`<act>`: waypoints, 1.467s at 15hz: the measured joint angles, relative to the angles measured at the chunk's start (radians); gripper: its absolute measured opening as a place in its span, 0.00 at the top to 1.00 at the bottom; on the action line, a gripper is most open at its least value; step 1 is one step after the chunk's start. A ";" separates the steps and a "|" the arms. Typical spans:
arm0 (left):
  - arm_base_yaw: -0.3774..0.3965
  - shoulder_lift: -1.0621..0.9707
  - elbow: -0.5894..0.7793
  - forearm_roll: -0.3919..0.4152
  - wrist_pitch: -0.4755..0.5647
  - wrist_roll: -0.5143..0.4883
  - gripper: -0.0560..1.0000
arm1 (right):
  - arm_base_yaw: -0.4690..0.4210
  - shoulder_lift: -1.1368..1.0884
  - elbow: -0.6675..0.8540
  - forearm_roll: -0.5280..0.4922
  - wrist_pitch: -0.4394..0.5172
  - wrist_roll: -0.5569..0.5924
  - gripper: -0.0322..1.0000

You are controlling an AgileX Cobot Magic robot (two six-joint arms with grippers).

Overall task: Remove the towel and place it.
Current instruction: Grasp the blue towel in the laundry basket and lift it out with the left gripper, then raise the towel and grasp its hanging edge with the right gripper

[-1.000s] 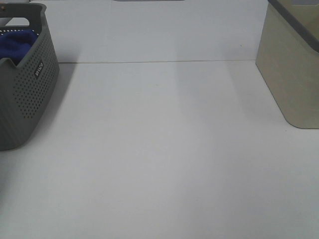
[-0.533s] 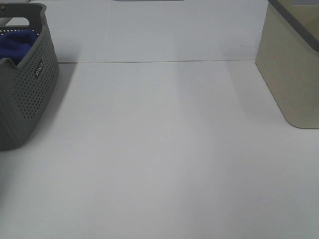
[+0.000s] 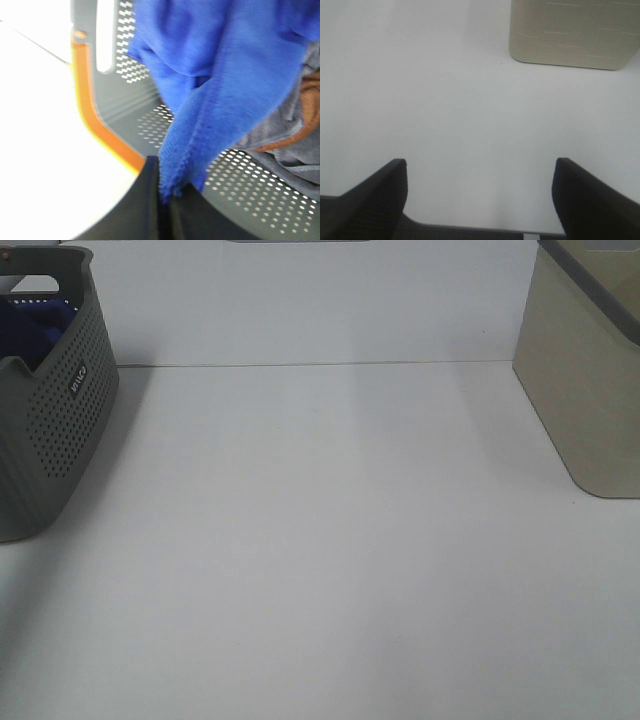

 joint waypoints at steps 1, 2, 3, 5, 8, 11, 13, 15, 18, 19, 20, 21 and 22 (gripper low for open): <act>-0.020 -0.037 -0.010 0.005 -0.002 -0.018 0.95 | 0.000 0.000 0.000 0.000 0.000 0.000 0.22; -0.043 -0.075 -0.016 0.024 -0.014 -0.039 0.95 | 0.000 0.000 0.000 0.000 0.000 0.000 0.22; -0.069 -0.110 -0.020 0.048 -0.027 -0.056 0.95 | 0.000 0.000 0.000 0.000 0.000 0.000 0.22; -0.123 -0.161 -0.020 0.068 -0.056 -0.065 0.95 | 0.000 0.000 0.000 0.000 0.000 0.000 0.22; -0.259 -0.252 -0.020 0.138 -0.119 -0.065 0.95 | 0.000 0.000 0.000 0.000 0.000 0.000 0.22; -0.430 -0.363 -0.020 0.187 -0.126 -0.068 0.95 | 0.000 0.000 0.000 0.009 0.000 0.000 0.22; -0.512 -0.401 -0.022 0.188 -0.104 -0.068 0.95 | 0.000 0.000 0.000 0.012 -0.001 0.000 0.22; -0.576 -0.411 -0.022 0.192 -0.065 -0.068 0.95 | 0.000 0.000 0.000 0.023 -0.009 -0.002 0.22; -0.638 -0.411 -0.022 0.192 -0.019 -0.068 0.95 | 0.000 0.062 -0.014 0.187 -0.109 -0.151 0.22; -0.663 -0.411 -0.022 0.193 -0.015 -0.068 0.95 | 0.000 0.118 -0.015 0.311 -0.177 -0.258 0.22; -0.684 -0.411 -0.022 0.193 -0.016 -0.068 0.95 | 0.000 0.182 -0.017 0.443 -0.236 -0.386 0.22; -0.695 -0.411 -0.022 0.193 -0.017 -0.068 0.95 | 0.000 0.264 -0.017 0.587 -0.273 -0.546 0.22; -0.706 -0.411 -0.022 0.191 -0.032 -0.068 0.95 | 0.000 0.437 -0.017 0.862 -0.291 -0.874 0.22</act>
